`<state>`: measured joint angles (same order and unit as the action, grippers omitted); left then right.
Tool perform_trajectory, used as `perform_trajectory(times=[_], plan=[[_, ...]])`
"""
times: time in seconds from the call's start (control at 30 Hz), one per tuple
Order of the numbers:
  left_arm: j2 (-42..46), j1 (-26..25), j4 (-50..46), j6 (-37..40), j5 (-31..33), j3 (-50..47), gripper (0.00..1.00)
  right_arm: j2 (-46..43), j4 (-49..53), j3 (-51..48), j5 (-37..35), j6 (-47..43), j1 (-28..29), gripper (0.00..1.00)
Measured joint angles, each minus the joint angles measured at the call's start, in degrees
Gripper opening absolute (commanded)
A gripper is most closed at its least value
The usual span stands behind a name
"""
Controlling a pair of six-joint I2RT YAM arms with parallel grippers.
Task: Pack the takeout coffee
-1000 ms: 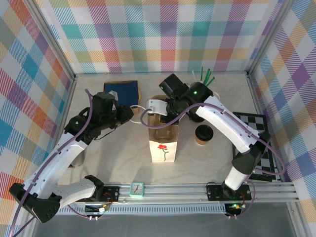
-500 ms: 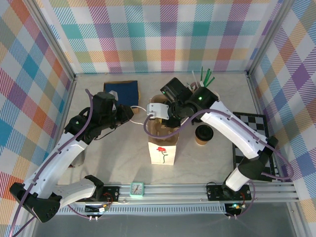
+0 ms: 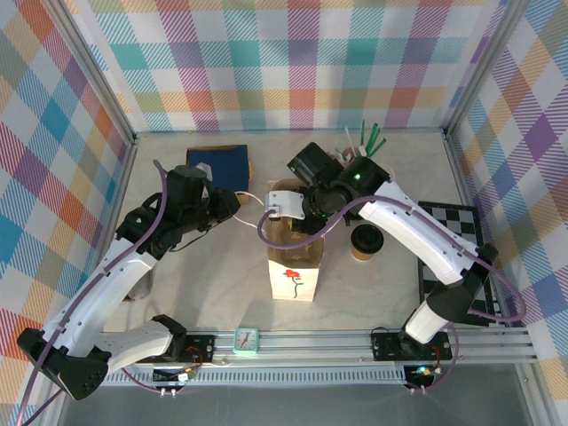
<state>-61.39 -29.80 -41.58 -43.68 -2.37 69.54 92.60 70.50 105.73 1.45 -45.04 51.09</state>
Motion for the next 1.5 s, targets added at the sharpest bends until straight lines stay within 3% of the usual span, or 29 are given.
perform_trajectory(times=[0.5,1.0,1.5], plan=[[0.8,0.0,0.0,0.0,0.0,0.0,0.22,3.1,1.2,0.0,0.2,3.1,0.0,0.17],[1.3,0.0,0.0,-0.1,0.0,0.0,0.22,3.1,1.4,-2.9,5.7,6.4,-0.1,0.17],[2.8,0.0,0.1,-0.4,0.0,-0.4,0.22,5.3,1.2,-2.9,5.2,8.6,-0.5,0.2]])
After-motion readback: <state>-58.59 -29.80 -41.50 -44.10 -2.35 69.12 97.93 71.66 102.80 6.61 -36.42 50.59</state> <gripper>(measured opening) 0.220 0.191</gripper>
